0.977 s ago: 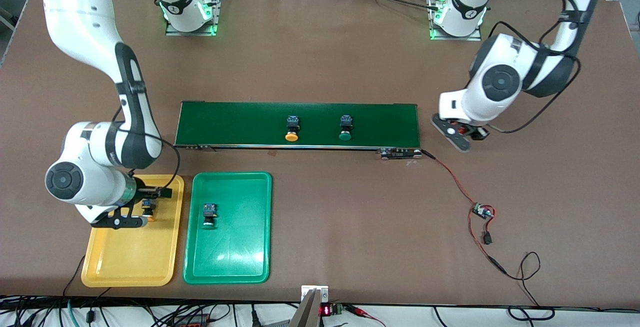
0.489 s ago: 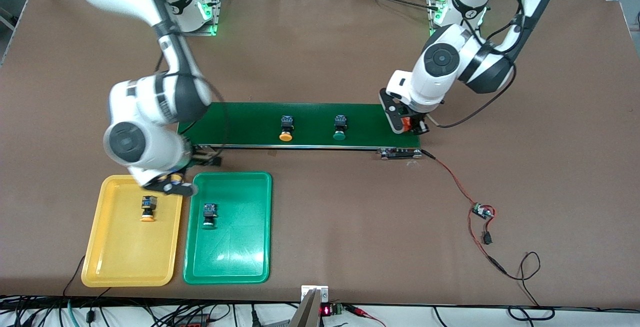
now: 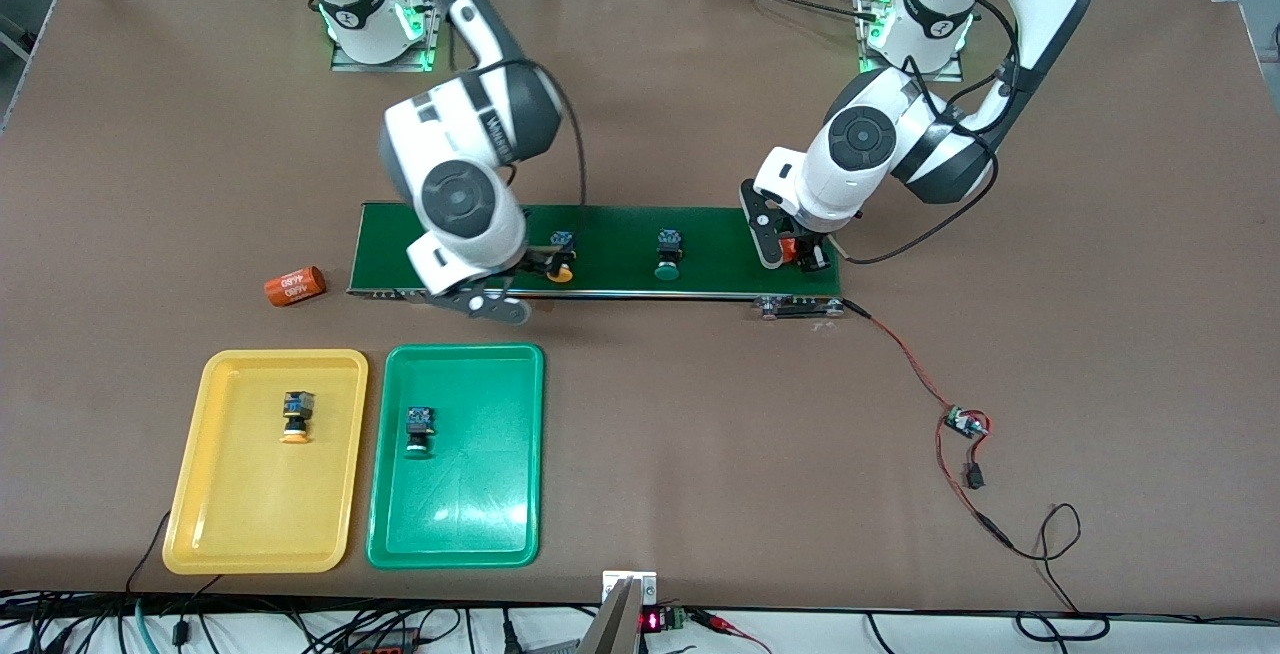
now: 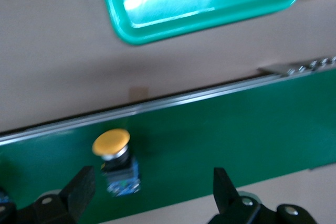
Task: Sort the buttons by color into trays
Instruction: 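Place the orange cell on the belt while the right gripper reaches the yellow button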
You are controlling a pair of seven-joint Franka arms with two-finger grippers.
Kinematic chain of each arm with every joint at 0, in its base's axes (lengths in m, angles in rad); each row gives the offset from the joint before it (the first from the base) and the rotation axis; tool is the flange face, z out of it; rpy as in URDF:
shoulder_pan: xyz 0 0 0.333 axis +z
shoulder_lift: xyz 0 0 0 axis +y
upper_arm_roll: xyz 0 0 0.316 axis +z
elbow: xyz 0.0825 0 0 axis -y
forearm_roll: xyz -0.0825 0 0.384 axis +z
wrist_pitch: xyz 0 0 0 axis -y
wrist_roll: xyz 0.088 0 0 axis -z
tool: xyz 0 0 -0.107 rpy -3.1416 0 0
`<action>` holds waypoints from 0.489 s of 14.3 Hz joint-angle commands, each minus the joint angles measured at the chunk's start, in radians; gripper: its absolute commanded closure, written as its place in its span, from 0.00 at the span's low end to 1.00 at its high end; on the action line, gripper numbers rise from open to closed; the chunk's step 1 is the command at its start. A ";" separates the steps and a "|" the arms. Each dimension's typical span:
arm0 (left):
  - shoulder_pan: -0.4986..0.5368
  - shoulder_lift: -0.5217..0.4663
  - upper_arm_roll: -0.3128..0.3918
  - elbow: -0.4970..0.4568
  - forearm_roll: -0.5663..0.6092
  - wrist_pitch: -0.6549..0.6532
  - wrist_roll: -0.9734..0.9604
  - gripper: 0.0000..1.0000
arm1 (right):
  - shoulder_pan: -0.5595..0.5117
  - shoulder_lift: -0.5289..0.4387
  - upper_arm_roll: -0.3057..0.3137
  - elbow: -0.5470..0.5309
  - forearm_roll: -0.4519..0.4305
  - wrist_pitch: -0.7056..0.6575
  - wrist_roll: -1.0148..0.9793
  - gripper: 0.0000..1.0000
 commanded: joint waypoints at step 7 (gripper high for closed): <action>0.041 -0.183 0.036 0.055 -0.182 -0.151 0.012 0.00 | 0.063 0.088 -0.010 -0.030 0.012 0.078 0.064 0.00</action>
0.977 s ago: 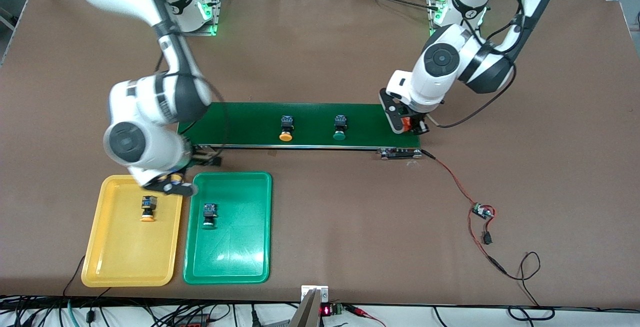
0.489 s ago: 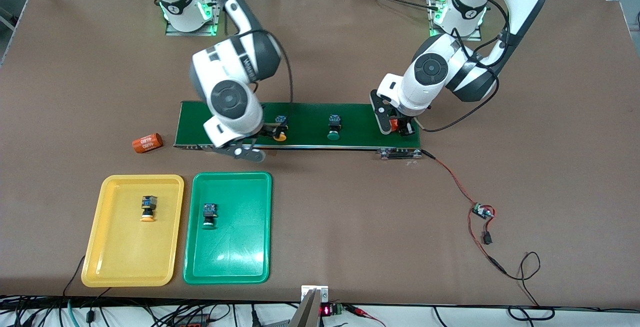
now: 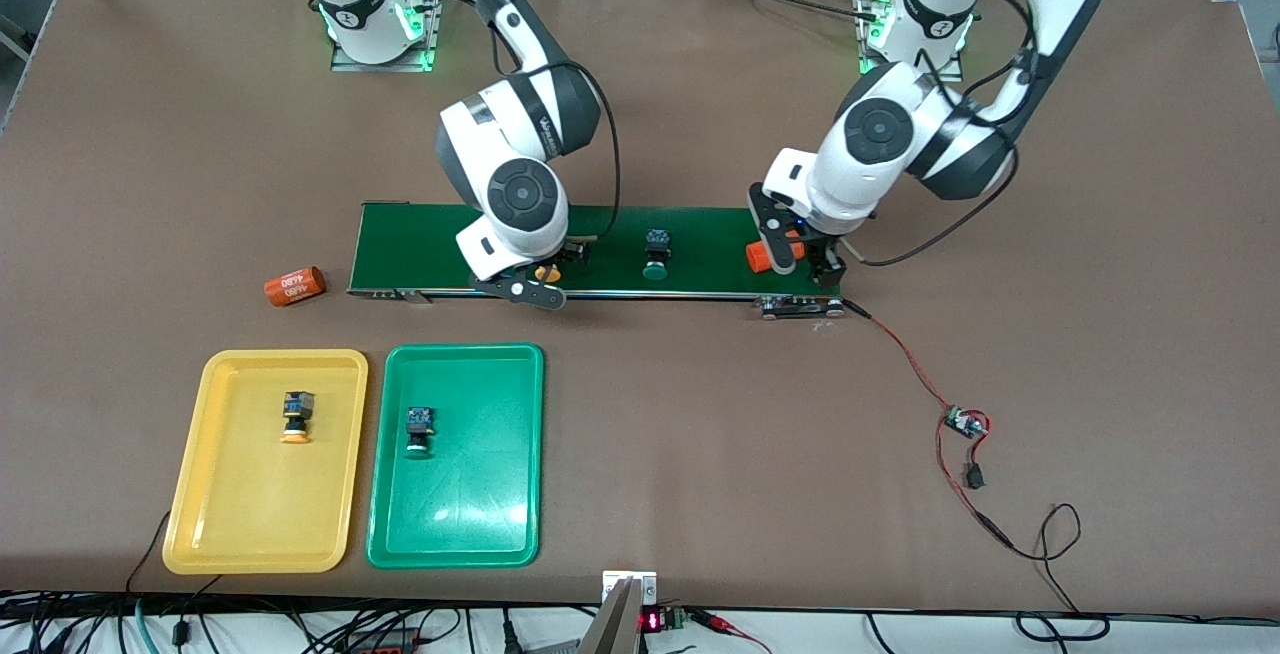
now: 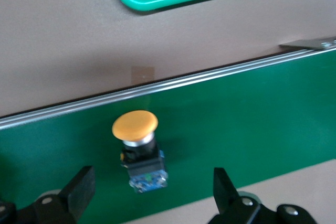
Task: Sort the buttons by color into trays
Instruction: 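Place the orange cell on the belt while the right gripper reaches the yellow button, then grasp the yellow button with the right gripper while the left gripper withdraws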
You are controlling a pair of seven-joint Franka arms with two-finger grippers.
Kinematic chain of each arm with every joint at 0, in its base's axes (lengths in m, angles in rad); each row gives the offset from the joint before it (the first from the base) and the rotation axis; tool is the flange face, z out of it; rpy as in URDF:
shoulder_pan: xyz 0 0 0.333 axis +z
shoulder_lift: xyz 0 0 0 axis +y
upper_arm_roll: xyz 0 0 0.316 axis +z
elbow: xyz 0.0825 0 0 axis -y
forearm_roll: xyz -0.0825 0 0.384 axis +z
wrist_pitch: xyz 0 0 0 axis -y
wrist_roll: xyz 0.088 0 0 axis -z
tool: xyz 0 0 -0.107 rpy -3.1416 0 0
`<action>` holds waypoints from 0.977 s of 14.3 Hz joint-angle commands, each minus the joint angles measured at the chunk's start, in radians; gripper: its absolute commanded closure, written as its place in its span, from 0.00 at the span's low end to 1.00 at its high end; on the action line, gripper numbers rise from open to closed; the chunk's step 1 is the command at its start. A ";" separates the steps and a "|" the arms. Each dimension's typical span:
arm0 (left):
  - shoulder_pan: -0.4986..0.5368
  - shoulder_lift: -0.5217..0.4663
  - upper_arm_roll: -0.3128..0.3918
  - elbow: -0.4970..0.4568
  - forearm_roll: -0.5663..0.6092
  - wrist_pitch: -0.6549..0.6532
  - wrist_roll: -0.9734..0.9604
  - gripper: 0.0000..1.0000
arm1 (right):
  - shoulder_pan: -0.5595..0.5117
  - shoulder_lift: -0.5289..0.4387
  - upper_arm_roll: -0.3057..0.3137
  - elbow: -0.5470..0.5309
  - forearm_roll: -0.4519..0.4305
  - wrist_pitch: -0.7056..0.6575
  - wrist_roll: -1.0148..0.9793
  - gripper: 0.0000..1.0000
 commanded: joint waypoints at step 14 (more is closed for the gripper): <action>-0.196 -0.348 0.649 0.350 -0.249 -0.607 -0.553 0.00 | -0.033 0.010 -0.030 0.001 0.009 0.079 0.013 0.85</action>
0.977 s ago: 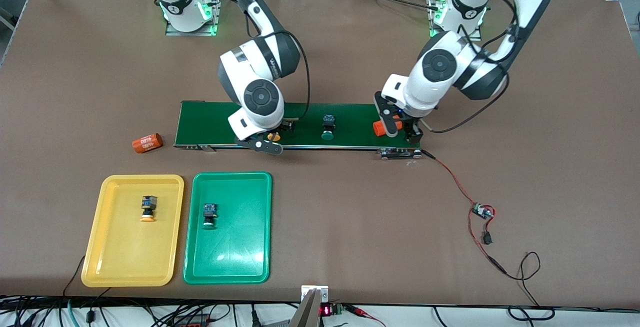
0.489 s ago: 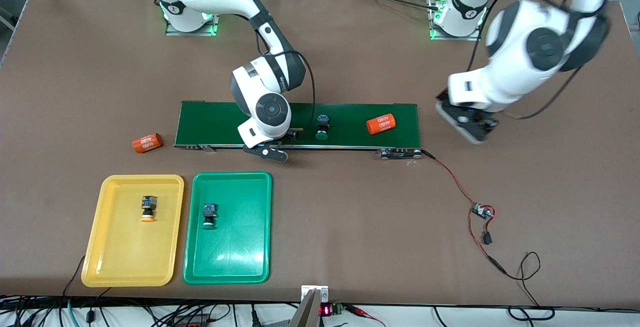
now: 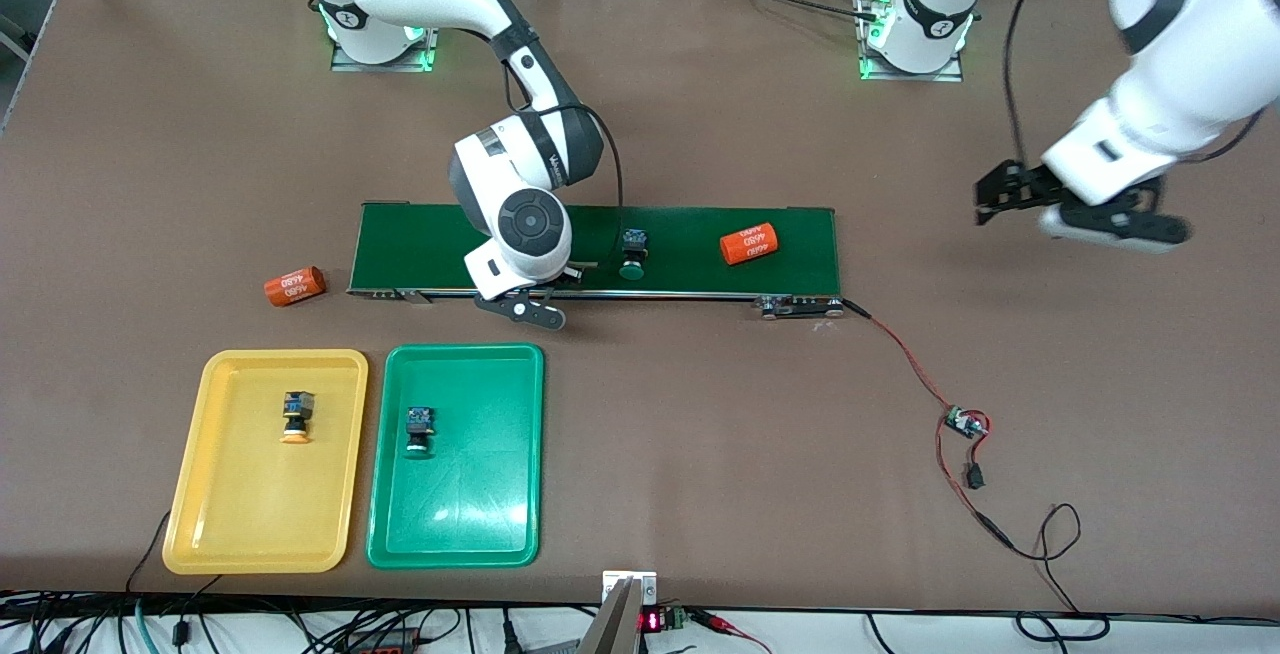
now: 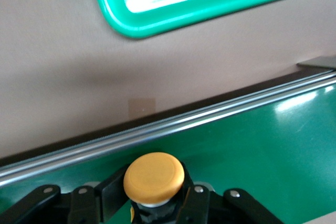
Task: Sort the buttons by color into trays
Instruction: 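Grasp the yellow button with the right gripper while the left gripper withdraws, then carry the yellow button into the yellow tray and open the right gripper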
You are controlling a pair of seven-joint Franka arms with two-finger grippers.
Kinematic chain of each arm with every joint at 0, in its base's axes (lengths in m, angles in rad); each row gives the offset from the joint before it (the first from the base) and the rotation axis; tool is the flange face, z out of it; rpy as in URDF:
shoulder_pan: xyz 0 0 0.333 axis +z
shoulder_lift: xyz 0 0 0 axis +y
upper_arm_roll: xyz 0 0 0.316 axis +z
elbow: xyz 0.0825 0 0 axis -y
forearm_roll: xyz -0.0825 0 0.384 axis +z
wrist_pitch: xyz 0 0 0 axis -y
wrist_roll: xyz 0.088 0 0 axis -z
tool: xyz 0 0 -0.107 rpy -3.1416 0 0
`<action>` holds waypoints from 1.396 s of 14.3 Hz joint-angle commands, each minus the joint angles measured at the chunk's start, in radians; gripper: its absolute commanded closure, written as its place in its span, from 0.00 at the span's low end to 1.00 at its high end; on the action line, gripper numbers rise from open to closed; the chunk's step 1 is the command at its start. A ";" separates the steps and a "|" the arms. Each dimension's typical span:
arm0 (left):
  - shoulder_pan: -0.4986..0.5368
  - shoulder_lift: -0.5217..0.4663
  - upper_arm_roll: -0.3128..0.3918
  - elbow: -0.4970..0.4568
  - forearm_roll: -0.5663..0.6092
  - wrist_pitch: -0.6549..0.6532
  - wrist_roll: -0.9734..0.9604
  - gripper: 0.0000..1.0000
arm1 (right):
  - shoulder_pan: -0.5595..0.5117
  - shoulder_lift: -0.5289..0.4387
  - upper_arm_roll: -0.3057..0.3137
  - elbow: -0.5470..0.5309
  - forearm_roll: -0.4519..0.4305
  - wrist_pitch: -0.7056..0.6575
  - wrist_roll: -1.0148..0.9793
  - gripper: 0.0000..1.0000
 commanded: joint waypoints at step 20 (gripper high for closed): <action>-0.098 0.049 0.114 0.205 0.073 -0.184 -0.063 0.00 | -0.601 0.160 -0.105 0.201 -0.006 0.311 -0.958 0.85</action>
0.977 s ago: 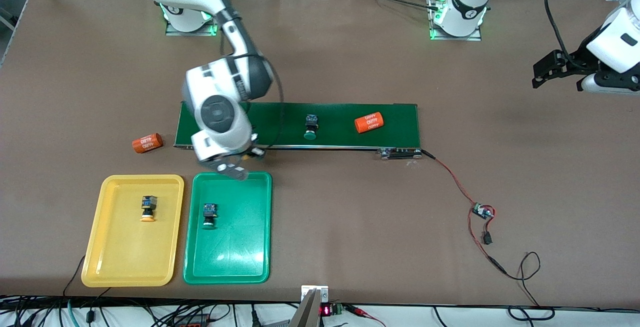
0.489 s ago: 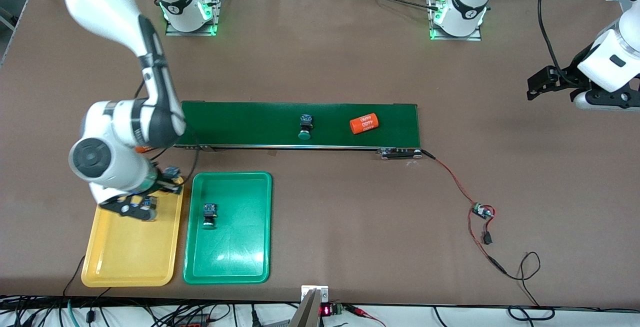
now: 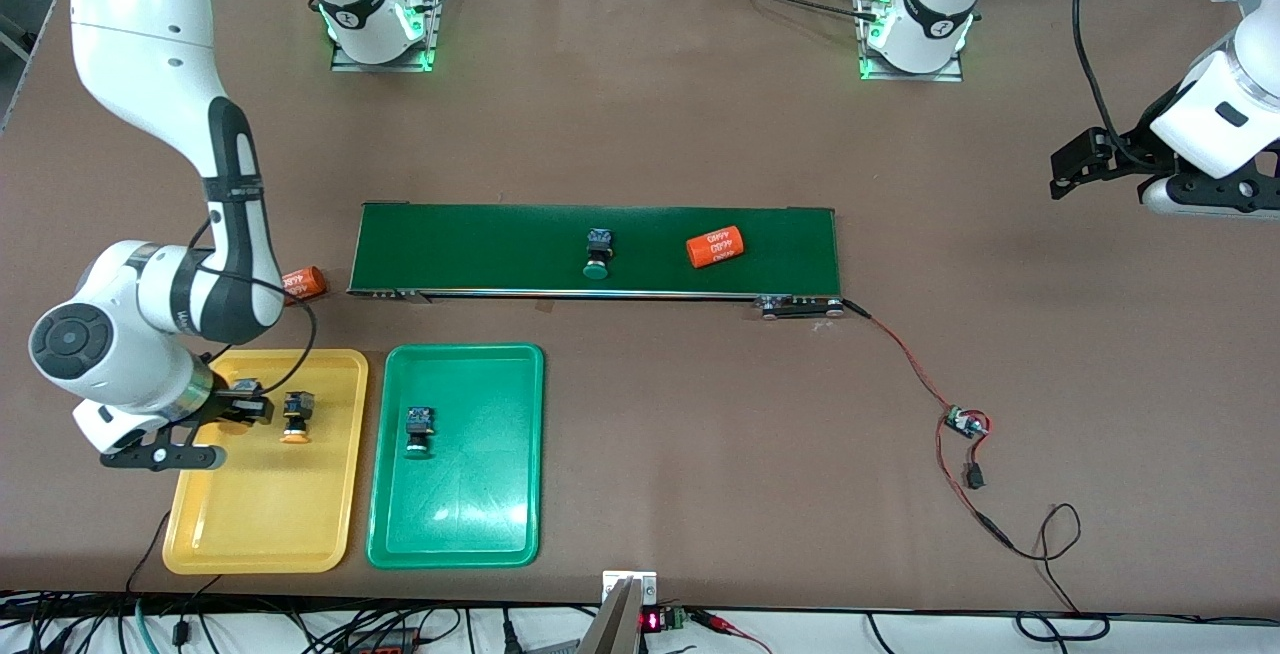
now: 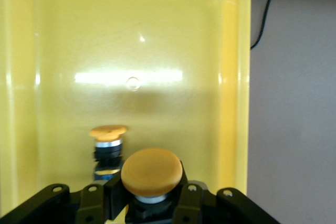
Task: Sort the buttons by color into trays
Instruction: 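Carry the yellow button into the yellow tray and open the right gripper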
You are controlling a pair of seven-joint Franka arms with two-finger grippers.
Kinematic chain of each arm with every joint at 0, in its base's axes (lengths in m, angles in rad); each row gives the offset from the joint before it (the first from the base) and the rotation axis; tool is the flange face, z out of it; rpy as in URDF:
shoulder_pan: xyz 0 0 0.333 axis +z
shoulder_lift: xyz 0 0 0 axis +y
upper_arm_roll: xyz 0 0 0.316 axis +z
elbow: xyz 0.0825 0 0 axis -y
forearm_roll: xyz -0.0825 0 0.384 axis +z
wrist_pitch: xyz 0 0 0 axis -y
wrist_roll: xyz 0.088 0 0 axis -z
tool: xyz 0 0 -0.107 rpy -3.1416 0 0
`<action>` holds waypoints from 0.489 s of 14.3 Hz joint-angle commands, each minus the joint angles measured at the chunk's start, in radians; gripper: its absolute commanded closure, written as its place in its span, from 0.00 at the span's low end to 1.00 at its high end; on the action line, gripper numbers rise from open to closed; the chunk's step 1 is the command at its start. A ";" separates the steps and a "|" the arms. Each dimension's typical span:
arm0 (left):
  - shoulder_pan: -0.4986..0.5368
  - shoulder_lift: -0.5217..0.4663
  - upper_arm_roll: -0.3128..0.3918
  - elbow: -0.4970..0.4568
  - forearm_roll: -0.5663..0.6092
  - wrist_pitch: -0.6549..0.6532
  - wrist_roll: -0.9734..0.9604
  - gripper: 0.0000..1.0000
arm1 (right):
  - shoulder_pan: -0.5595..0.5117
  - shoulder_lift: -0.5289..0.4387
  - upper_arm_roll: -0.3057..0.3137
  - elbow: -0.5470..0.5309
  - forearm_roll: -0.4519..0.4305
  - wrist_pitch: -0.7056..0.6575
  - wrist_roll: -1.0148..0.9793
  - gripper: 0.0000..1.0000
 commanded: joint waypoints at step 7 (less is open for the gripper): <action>-0.013 0.001 0.003 0.019 0.012 -0.011 -0.014 0.00 | -0.047 0.089 0.018 0.035 0.003 0.132 -0.087 0.85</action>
